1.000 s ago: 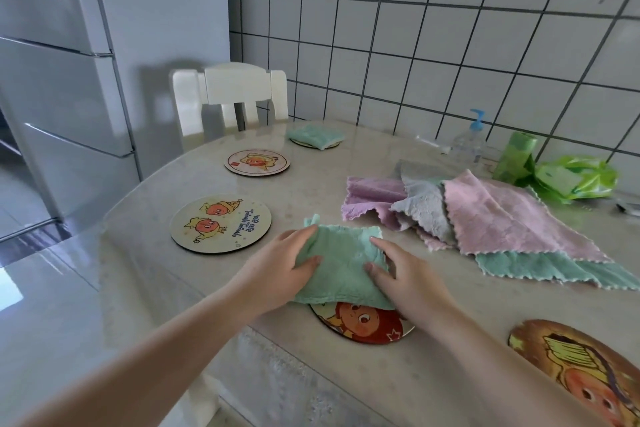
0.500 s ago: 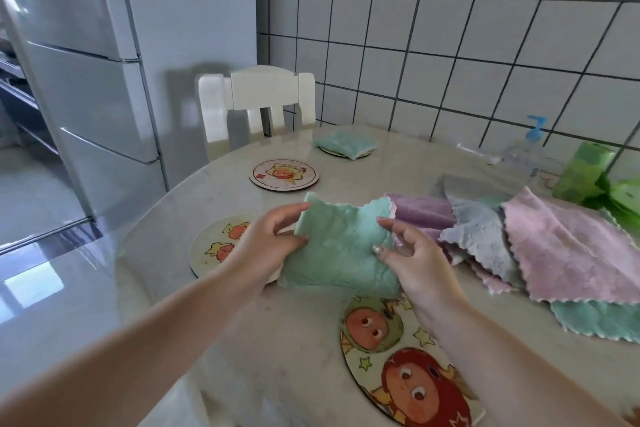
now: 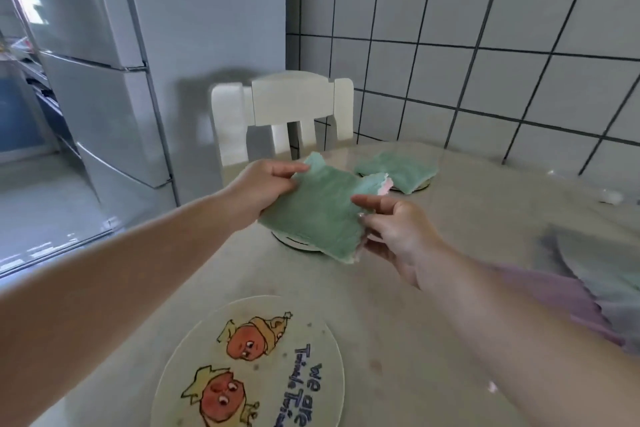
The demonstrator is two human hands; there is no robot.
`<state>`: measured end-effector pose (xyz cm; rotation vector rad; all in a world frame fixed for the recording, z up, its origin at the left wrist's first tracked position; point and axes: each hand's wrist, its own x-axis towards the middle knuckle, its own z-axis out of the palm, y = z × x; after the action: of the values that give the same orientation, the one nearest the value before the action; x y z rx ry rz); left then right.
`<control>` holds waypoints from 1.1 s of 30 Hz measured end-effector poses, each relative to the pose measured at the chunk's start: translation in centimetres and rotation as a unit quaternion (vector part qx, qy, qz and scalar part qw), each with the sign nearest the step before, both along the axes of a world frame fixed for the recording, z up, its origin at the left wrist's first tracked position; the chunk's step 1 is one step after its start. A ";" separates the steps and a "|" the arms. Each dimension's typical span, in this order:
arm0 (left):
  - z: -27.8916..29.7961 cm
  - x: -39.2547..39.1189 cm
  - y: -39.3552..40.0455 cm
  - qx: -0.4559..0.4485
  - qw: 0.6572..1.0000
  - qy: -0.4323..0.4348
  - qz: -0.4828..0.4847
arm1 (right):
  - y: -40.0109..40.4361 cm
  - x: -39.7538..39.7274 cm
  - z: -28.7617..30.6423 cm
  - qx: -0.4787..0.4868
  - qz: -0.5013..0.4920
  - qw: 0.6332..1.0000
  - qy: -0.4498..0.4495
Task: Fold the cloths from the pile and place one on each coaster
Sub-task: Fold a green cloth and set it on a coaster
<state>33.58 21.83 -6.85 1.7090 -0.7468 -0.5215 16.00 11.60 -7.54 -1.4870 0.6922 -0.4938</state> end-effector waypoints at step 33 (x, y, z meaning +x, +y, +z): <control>-4.4 2.3 -5.5 0.333 0.846 -0.404 -0.104 | -0.2 4.9 -4.0 -0.422 0.088 0.816 0.384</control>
<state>35.93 16.35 -11.24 2.5634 -1.4885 -0.1729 20.90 11.39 -11.56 -2.6361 1.0038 0.0073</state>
